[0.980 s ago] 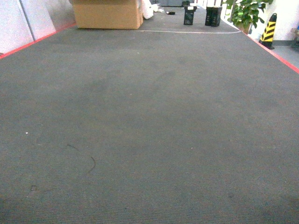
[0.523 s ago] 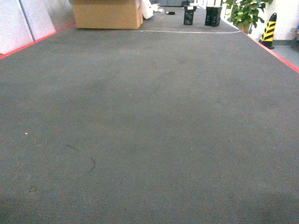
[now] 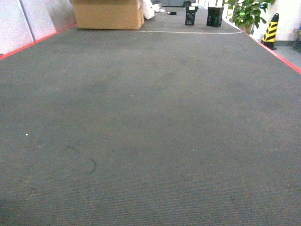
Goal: Sort blue parts and orange caps into right shelf containers
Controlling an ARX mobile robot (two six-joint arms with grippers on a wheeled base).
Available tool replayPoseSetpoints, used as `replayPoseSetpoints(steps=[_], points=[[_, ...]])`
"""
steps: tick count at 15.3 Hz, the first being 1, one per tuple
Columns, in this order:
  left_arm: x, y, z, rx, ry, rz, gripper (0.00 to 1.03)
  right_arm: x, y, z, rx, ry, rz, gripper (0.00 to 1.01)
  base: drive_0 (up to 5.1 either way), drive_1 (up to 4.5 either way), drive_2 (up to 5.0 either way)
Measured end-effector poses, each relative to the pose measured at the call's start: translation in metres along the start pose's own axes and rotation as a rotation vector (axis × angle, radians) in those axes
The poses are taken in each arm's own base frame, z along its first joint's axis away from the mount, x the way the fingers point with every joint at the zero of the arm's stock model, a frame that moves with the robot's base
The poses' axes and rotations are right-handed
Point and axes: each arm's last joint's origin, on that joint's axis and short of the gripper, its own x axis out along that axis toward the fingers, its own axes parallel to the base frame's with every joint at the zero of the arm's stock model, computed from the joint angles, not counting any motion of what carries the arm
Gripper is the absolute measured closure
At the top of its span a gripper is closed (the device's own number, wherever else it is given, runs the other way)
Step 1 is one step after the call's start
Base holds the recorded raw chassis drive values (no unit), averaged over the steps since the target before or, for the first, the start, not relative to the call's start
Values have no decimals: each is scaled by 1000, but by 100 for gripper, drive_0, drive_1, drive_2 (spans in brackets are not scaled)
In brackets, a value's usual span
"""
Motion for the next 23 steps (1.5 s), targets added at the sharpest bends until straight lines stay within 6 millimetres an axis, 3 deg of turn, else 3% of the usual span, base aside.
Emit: replayPoseSetpoints(steps=[23], points=[[0, 0, 0, 0, 1, 2, 58, 0, 0, 0, -4, 0, 2, 59, 0, 0, 0]])
